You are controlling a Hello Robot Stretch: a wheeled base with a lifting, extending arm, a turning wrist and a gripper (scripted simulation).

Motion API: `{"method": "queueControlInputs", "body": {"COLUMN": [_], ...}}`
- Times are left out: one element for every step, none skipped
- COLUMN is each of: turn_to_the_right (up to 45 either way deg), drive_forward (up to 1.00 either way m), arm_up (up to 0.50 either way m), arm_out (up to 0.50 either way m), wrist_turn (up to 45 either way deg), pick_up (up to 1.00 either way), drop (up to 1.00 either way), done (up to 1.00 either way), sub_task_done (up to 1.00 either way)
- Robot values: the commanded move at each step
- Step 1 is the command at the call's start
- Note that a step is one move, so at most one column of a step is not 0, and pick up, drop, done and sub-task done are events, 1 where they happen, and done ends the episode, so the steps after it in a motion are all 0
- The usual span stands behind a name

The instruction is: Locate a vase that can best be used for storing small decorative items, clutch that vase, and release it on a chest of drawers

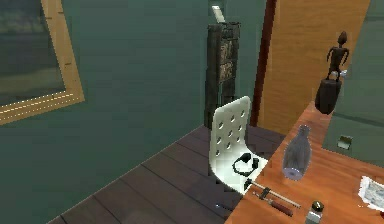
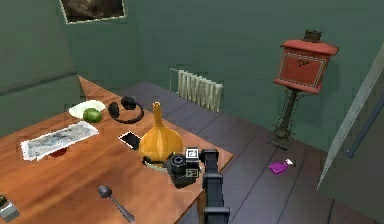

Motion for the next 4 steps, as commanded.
{"method": "queueControlInputs", "body": {"turn_to_the_right": [0.0, 0.0, 0.0, 0.0], "drive_forward": [0.00, 0.00, 0.00, 0.00], "arm_up": [0.10, 0.14, 0.00, 0.00], "arm_out": [0.00, 0.00, 0.00, 0.00], "wrist_turn": [0.0, 0.0, -45.0, -45.0], "pick_up": [0.00, 0.00, 0.00, 0.00], "drop": [0.00, 0.00, 0.00, 0.00], "done": [0.00, 0.00, 0.00, 0.00], "sub_task_done": [0.00, 0.00, 0.00, 0.00]}}
